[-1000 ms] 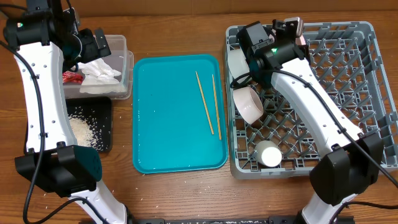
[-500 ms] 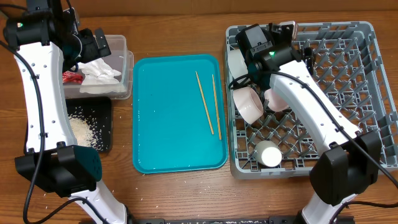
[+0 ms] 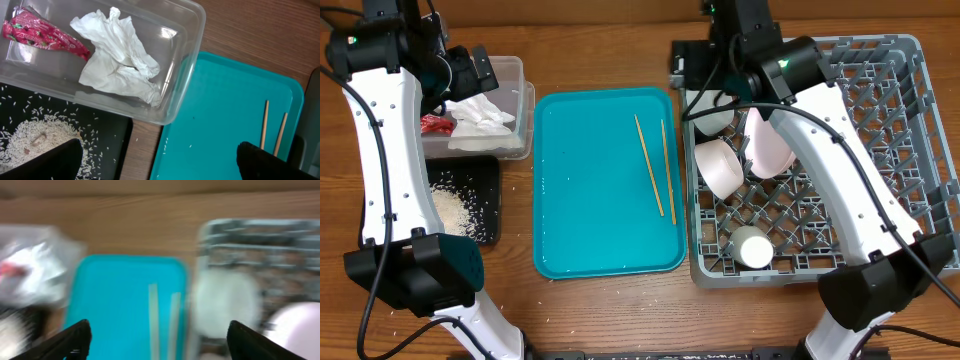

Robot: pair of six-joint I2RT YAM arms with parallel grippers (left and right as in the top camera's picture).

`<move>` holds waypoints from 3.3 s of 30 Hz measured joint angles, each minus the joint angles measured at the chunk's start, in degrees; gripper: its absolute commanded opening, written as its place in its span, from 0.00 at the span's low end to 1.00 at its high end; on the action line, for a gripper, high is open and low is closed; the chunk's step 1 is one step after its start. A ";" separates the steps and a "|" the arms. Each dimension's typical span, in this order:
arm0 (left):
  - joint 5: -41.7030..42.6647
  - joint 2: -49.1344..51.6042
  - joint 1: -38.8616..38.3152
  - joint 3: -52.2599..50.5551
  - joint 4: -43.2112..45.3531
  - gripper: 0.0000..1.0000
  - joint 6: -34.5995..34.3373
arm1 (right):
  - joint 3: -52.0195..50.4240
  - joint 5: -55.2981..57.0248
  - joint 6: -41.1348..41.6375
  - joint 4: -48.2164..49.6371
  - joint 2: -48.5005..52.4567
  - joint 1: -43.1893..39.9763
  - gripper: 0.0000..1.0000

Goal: Sort waste into correct bins and load items into the dishwasher
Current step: 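Lift white plate with right gripper and stand it upright in the rack, then move right gripper to the teal tray and grasp one wooden chopstick, then carry chopstick into the rack with right gripper and release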

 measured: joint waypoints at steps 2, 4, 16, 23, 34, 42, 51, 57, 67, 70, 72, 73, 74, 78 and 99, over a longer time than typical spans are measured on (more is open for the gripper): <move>0.00 0.00 0.00 0.00 0.00 1.00 0.00 | -0.35 -2.19 -0.11 -0.11 0.70 1.16 0.72; 0.00 0.00 0.00 0.00 0.00 1.00 0.00 | -0.79 -2.75 -0.22 -0.11 2.40 2.95 0.69; 0.00 0.00 0.00 0.00 0.00 1.00 0.00 | -2.80 1.81 3.56 -1.55 20.55 9.75 0.59; 0.00 0.00 0.00 0.00 0.07 1.00 0.00 | -2.80 3.41 5.27 -0.96 25.18 10.27 0.53; 0.00 0.00 0.00 0.00 -0.02 1.00 0.00 | -2.80 2.43 8.59 2.36 27.69 10.27 0.35; 0.00 0.00 0.00 0.00 0.02 1.00 0.00 | -2.80 1.31 12.13 2.71 28.61 10.64 0.23; 0.00 0.00 0.00 0.00 0.00 1.00 0.00 | -2.80 2.43 14.34 4.26 28.65 18.08 0.18; 0.00 0.00 0.00 0.00 0.00 1.00 0.00 | -2.56 5.05 14.67 4.04 28.72 22.16 0.04; 0.00 0.00 0.00 0.00 0.00 1.00 -0.02 | -1.22 6.45 14.73 2.12 29.03 21.84 0.04; 0.00 0.00 0.00 0.00 0.00 1.00 0.00 | 4.13 6.38 14.71 -4.48 29.75 21.42 0.04; 0.00 0.00 0.00 0.00 0.00 1.00 0.00 | 9.46 6.38 14.36 -8.94 29.86 20.61 0.04; -0.02 0.00 0.00 0.00 0.02 1.00 0.00 | 13.25 6.45 13.79 -12.28 29.83 19.91 0.04; 0.00 0.00 0.00 0.00 0.00 1.00 0.00 | 16.46 6.43 13.22 -14.43 29.70 19.08 0.04; 0.00 0.00 0.00 0.00 0.02 1.00 0.00 | 31.04 6.95 10.67 -25.09 28.37 14.32 0.04; 0.00 0.00 0.00 0.00 0.02 1.00 0.00 | 25.90 8.55 6.99 -38.10 4.68 -5.27 0.04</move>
